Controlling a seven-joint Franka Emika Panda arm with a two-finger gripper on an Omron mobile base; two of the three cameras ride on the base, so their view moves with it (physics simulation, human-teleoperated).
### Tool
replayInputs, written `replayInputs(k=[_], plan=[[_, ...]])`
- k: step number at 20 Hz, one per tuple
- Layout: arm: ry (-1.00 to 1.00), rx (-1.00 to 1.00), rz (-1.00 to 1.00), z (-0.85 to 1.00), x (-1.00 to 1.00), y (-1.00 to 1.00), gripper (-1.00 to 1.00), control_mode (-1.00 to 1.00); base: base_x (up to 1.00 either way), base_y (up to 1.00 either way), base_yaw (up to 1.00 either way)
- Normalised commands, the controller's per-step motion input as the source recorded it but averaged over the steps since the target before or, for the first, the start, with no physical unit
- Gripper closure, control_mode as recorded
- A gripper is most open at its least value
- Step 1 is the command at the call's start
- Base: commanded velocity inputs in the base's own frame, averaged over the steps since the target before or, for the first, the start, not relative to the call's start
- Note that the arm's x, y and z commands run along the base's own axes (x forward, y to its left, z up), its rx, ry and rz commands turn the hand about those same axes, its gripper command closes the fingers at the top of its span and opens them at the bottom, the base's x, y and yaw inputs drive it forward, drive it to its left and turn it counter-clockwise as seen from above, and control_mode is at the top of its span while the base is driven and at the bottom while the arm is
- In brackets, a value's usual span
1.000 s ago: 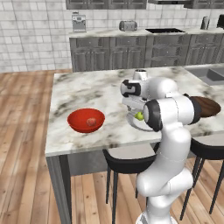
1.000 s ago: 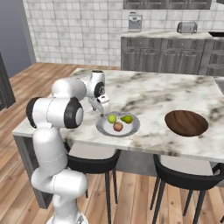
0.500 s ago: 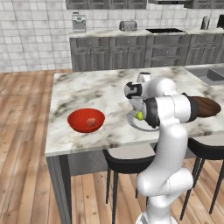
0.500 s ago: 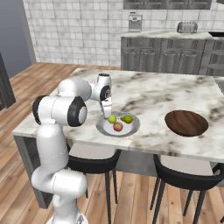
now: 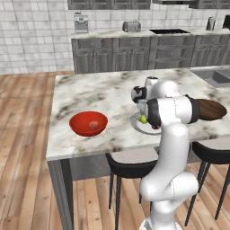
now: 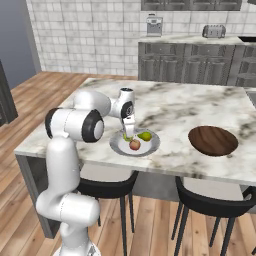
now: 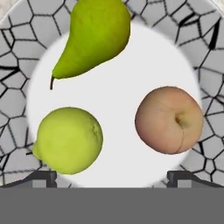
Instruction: Take the fruits from the plate on the dining counter and place two fruits in each bowl.
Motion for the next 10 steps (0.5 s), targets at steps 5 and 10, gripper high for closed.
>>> replayInputs(k=[5,10], plan=[[-0.02,0.0,-0.17,-0.16,0.0,0.0,-1.0,-1.0,0.0,0.0,0.0],[-0.01,0.0,-0.15,0.0,0.02,0.0,-1.0,-1.0,0.0,0.0,0.0]])
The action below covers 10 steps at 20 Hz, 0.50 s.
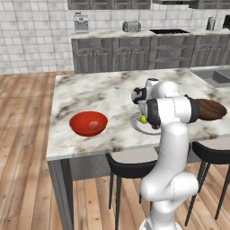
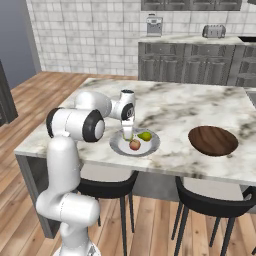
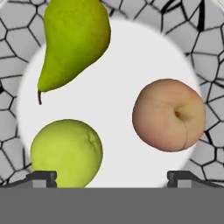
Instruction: Take the fruits from the plate on the dining counter and place two fruits in each bowl.
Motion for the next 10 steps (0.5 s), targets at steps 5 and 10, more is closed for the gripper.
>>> replayInputs(k=[5,10], plan=[[0.0,0.0,-0.04,0.0,0.06,0.0,-1.0,-1.0,0.0,0.0,0.0],[0.01,0.0,0.0,0.0,0.05,0.0,-1.0,-1.0,0.0,0.0,0.0]])
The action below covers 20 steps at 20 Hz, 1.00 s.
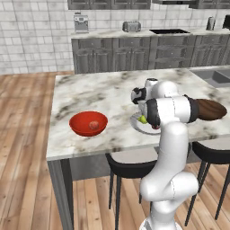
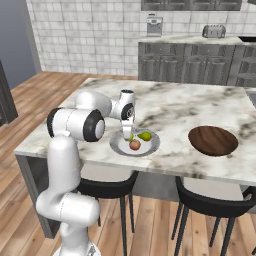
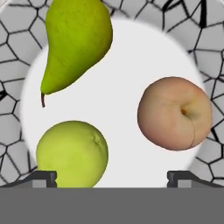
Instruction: Take the fruits from the plate on the dining counter and place two fruits in each bowl.
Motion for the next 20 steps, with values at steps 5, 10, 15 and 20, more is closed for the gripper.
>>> replayInputs(k=[5,10,15,20], plan=[[0.0,0.0,0.0,-0.02,0.05,-0.01,-1.0,-1.0,0.0,0.0,0.0],[0.0,0.0,0.0,-0.1,0.13,0.0,-1.0,-1.0,0.0,0.0,0.0],[0.0,0.0,0.0,-0.25,0.02,0.0,-1.0,-1.0,0.0,0.0,0.0],[0.0,0.0,-0.08,-0.01,-0.09,-0.07,-1.0,-1.0,0.0,0.0,0.0]])
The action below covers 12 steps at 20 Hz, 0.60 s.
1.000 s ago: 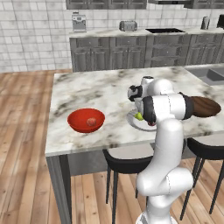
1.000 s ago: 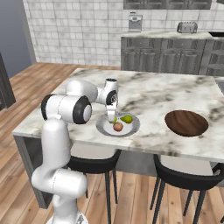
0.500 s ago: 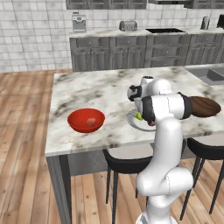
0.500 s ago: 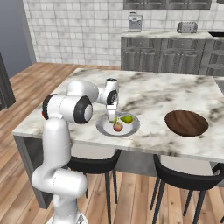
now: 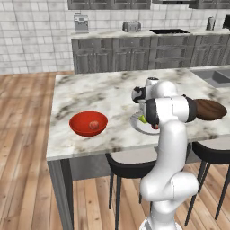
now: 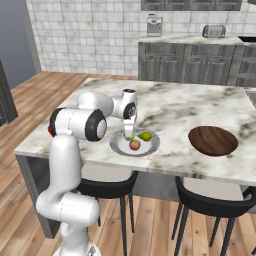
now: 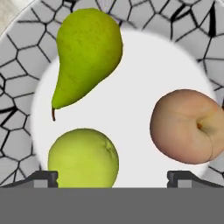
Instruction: Take the fruits from the plate on the dining counter and place two fruits in each bowl.
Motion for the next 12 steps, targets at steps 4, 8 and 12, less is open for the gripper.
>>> replayInputs(k=[4,8,12], plan=[[0.0,0.0,-0.21,0.07,-0.14,0.0,-1.0,-1.0,0.0,0.0,0.0],[0.0,0.01,-0.26,0.0,-0.07,0.0,-1.0,-1.0,0.0,0.0,0.0],[0.0,0.0,-0.22,0.0,0.0,0.02,-1.0,-1.0,0.0,0.0,0.0]])
